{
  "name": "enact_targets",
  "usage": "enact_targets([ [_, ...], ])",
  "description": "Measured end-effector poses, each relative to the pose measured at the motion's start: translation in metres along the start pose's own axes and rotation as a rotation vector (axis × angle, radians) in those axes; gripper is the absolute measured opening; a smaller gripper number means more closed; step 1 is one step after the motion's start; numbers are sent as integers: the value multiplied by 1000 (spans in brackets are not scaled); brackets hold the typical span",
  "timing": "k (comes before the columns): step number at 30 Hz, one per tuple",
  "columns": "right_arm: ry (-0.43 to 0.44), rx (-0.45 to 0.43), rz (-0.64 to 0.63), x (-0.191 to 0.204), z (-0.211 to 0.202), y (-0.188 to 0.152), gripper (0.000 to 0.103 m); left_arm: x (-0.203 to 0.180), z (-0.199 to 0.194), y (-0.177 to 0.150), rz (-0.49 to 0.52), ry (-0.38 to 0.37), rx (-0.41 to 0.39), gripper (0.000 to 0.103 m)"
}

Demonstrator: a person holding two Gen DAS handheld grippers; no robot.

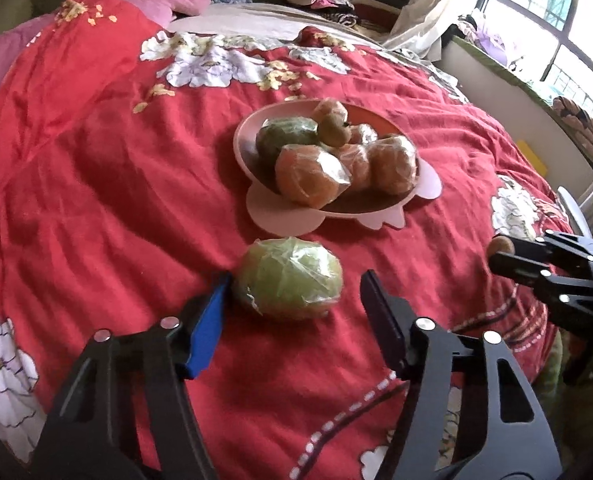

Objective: Organize fruits
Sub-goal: 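Carry both brown fruits up over the pink bowl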

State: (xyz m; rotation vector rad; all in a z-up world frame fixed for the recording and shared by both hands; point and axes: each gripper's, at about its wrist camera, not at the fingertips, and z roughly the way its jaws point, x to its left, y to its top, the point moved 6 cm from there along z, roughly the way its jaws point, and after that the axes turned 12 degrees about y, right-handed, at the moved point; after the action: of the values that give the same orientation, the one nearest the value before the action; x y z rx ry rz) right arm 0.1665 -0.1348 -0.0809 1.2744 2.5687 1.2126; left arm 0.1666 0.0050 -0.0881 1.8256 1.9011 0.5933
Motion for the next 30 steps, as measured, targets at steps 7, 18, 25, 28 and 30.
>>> enact_targets([
  [7, 14, -17, -4, 2, -3, 4, 25, 1, 5, 0, 27, 24, -10, 44],
  [18, 21, -51, -27, 5, -8, 24, 25, 0, -17, 12, 3, -59, -37, 44],
  [25, 27, -80, -34, 2, -10, 47, 25, 5, -24, 26, -7, -60, -58, 44],
  [28, 32, -88, -41, 1, -10, 58, 25, 7, -26, 38, -10, -59, -69, 44],
  [30, 35, -92, -45, -1, -9, 64, 25, 11, -26, 49, -16, -60, -77, 44],
])
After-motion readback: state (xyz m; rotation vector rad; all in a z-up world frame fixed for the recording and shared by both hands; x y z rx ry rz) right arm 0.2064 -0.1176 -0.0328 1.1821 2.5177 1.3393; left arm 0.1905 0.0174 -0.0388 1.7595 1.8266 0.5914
